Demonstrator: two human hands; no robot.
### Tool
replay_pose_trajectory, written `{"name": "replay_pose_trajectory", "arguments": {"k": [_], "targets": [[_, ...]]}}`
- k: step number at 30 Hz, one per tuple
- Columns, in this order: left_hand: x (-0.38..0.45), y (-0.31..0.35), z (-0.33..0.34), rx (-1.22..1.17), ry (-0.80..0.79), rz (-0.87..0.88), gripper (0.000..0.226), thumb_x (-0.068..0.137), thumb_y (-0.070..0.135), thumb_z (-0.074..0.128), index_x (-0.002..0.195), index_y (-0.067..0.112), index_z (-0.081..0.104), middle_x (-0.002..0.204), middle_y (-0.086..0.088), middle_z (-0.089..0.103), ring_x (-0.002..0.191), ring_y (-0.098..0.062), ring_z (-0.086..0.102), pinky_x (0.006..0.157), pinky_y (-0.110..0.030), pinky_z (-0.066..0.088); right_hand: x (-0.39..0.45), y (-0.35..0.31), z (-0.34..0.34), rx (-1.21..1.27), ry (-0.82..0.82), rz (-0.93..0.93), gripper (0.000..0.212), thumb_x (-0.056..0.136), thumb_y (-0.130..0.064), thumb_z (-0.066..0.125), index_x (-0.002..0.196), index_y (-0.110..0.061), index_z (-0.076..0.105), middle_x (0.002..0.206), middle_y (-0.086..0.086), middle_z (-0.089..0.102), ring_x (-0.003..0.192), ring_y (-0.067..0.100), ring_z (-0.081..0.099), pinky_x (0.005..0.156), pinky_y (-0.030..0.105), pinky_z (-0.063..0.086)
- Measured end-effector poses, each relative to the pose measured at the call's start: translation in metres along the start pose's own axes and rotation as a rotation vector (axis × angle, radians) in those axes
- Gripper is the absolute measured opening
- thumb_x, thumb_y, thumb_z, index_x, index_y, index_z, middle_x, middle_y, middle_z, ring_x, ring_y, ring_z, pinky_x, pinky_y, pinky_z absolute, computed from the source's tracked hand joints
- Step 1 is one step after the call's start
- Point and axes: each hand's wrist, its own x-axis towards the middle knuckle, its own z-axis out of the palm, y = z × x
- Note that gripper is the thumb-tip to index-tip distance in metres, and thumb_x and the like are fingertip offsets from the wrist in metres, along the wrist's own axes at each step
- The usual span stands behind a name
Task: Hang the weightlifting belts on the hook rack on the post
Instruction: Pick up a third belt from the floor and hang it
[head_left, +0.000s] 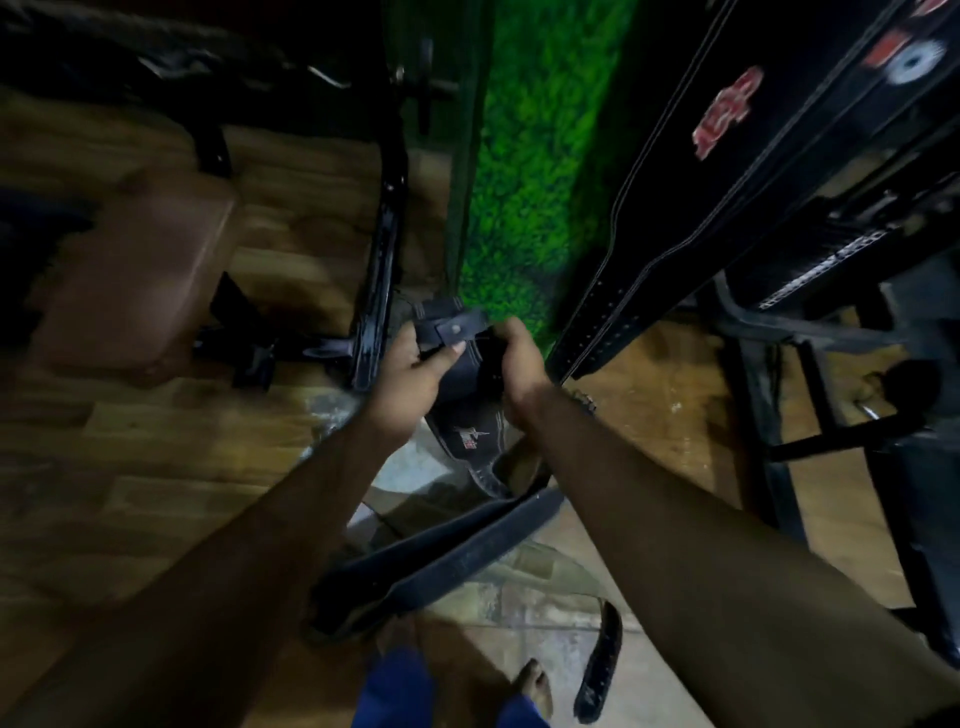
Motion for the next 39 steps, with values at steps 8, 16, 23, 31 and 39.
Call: {"name": "replay_pose_trajectory", "arguments": {"k": [8,16,23,31,39], "targets": [[-0.068,0.154,0.014,0.08,-0.044,0.226,0.03,0.093,-0.004,0.063,0.116,0.014,0.057,0.101,0.007,0.069,0.082,0.01,0.065,0.077,-0.011,0.049,-0.107,-0.121,-0.018,0.164,-0.399,-0.153,0.079,0.097,-0.065,0.039,0.133,0.002,0.061,0.125,0.023,0.068,0.114,0.034,0.066,0.108,0.048,0.047],[-0.156,0.232,0.031,0.178,-0.102,0.313,0.039,0.089,-0.015,0.056,0.112,0.015,0.056,0.097,0.005,0.065,0.076,0.012,0.063,0.075,-0.012,0.047,-0.205,-0.204,-0.036,0.014,-0.382,-0.424,0.019,0.094,-0.008,0.063,0.075,-0.011,0.062,0.071,0.006,0.067,0.058,0.018,0.065,0.055,0.026,0.056],[-0.194,0.31,0.053,-0.072,0.053,0.464,0.014,0.102,0.012,0.053,0.111,0.013,0.064,0.097,-0.004,0.072,0.08,-0.011,0.07,0.071,-0.024,0.056,-0.283,-0.239,-0.06,-0.02,-0.429,-0.591,0.029,0.09,-0.035,0.072,0.084,-0.007,0.067,0.08,0.012,0.073,0.067,0.023,0.068,0.064,0.033,0.06],[-0.203,0.345,0.051,0.037,-0.095,0.55,0.019,0.1,-0.002,0.051,0.097,0.012,0.063,0.08,0.003,0.074,0.068,-0.006,0.07,0.065,-0.02,0.055,-0.307,-0.267,-0.062,0.125,-0.379,-0.28,0.039,0.101,-0.035,0.053,0.069,-0.012,0.057,0.053,0.001,0.06,0.044,0.012,0.058,0.044,0.02,0.051],[-0.192,0.35,0.035,0.067,-0.204,0.501,0.018,0.104,0.015,0.052,0.108,0.025,0.066,0.103,0.009,0.075,0.097,-0.008,0.07,0.089,-0.03,0.055,-0.335,-0.3,-0.04,0.111,-0.358,-0.68,0.018,0.085,-0.012,0.069,0.075,-0.021,0.057,0.07,-0.003,0.064,0.063,0.014,0.061,0.054,0.024,0.047]]}}
